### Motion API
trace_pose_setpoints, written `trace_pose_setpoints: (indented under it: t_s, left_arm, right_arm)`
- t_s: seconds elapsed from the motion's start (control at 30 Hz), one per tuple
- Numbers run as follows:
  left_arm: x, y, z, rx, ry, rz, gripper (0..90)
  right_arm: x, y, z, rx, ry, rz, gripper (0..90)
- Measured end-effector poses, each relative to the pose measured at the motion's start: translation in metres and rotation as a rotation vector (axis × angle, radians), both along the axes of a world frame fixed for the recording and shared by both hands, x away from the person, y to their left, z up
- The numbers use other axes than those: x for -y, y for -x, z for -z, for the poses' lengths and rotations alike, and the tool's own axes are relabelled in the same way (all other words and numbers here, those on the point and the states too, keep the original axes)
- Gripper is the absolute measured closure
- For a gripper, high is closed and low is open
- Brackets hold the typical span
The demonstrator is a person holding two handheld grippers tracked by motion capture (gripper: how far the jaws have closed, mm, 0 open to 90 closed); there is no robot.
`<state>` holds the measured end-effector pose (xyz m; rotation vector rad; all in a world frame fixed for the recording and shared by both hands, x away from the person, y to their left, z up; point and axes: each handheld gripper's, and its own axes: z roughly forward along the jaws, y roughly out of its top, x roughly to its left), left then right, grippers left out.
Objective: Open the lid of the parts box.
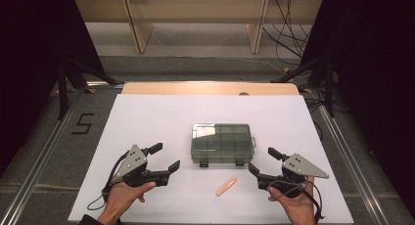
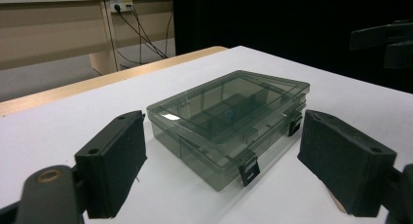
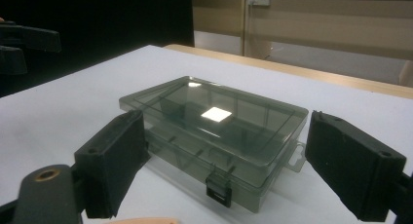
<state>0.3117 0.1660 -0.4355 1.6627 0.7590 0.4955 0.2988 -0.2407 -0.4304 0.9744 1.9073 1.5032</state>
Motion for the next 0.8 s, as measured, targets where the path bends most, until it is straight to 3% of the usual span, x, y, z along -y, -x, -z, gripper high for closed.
trace_pose_setpoints:
  t_s: [0.8]
  left_arm:
    - [0.0006,-0.0024,0.0014,0.004,-0.016,-0.008,17.2]
  right_arm:
    - [0.0016,-0.0007,-0.0008,-0.022,0.039,0.011,15.8]
